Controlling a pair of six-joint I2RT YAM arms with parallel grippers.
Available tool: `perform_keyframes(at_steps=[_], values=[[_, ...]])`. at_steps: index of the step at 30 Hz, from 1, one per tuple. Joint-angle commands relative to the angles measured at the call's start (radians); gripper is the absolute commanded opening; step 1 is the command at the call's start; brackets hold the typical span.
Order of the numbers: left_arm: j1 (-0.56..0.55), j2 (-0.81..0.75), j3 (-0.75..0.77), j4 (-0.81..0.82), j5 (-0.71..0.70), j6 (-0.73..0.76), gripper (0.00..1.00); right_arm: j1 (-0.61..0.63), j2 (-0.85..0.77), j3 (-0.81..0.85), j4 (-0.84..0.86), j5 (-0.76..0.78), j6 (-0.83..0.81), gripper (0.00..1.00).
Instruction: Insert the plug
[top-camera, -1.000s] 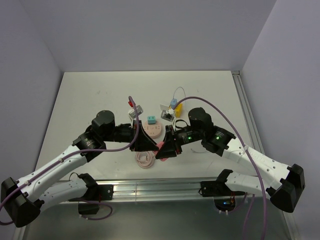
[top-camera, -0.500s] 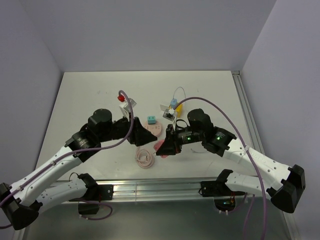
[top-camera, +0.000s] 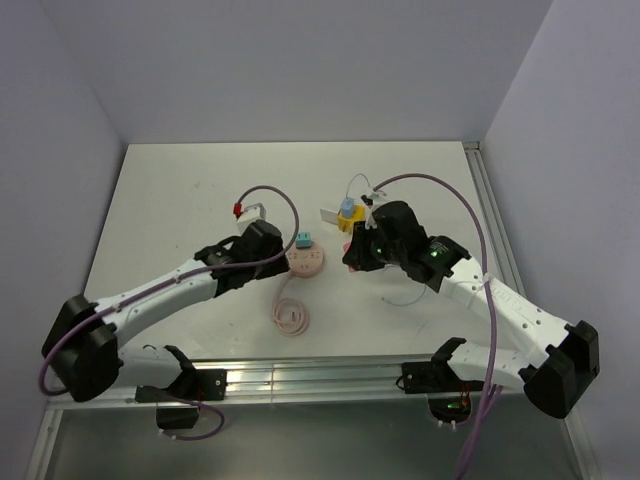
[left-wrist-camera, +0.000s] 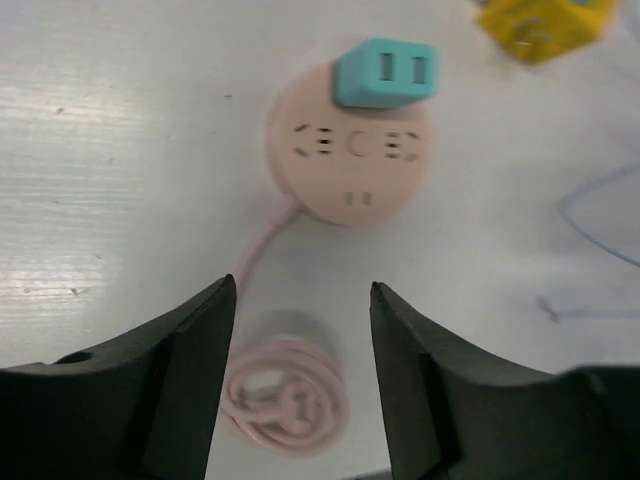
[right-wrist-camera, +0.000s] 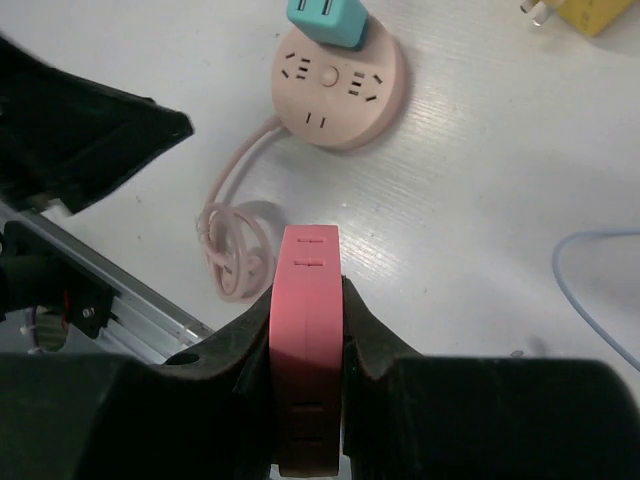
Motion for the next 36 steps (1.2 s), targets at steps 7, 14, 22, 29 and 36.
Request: perform_keyframes(at_steps=[7,14,22,29,36], values=[[0.034,0.279,0.093,0.132,-0.052,-0.044,0.21,-0.038,-0.087,0.003,-0.037,0.069,-0.003,0.0],[0.035,0.387,0.065,0.172,0.032,-0.058,0.16,-0.05,-0.124,-0.04,0.002,0.02,-0.011,0.0],[0.008,0.431,0.044,0.175,0.029,0.006,0.31,-0.051,-0.081,-0.041,0.039,-0.034,-0.026,0.0],[-0.017,0.405,-0.025,0.201,-0.001,0.034,0.39,-0.051,-0.056,-0.014,0.042,-0.053,-0.035,0.0],[-0.052,0.374,-0.089,0.227,-0.073,0.06,0.41,-0.051,-0.053,-0.037,0.058,-0.072,-0.028,0.0]])
